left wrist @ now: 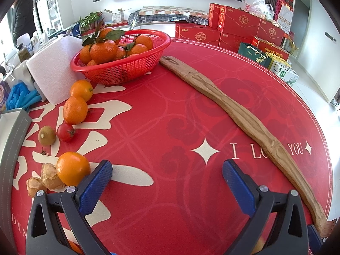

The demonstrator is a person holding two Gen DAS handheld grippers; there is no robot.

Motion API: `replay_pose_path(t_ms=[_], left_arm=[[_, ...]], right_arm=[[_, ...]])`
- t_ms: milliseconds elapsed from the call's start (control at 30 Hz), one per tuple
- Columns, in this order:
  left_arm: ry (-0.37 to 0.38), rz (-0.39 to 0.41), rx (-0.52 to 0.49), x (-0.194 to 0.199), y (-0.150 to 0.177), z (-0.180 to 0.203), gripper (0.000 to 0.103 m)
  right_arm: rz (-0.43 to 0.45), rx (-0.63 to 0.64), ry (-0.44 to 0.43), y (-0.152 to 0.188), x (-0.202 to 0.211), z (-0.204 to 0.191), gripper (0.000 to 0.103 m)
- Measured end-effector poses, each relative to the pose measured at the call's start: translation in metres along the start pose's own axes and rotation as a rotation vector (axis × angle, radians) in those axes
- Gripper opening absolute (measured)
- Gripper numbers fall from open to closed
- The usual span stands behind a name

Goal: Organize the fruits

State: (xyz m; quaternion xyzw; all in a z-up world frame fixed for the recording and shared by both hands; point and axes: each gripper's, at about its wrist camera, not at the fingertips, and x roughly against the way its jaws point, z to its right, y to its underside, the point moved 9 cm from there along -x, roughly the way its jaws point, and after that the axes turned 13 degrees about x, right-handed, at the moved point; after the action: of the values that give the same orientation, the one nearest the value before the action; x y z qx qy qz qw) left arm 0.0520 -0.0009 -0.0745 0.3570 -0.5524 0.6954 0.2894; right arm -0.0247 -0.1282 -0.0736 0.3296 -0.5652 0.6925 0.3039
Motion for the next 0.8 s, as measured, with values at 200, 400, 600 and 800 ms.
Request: replay_pose_path(t_ms=[200,400,600,800], left_arm=[[0.022,-0.083,-0.105,-0.003,-0.003,0.016,0.103],[0.105,-0.017,-0.131,0.027,-0.013,0.016,0.103],[0.121,-0.069,-0.13,0.081,-0.024,-0.055,0.103],[0.046,0.027,-0.122,0.114,0.02,-0.139,0.103]], right_arm=[[0.0,0.0,0.0,0.0,0.0,0.0,0.103],[0.002,-0.002,0.004,0.0,-0.001,0.0,0.103],[0.002,-0.002,0.004,0.0,-0.001,-0.001,0.103],[0.003,-0.002,0.005,0.001,-0.001,-0.001,0.103]])
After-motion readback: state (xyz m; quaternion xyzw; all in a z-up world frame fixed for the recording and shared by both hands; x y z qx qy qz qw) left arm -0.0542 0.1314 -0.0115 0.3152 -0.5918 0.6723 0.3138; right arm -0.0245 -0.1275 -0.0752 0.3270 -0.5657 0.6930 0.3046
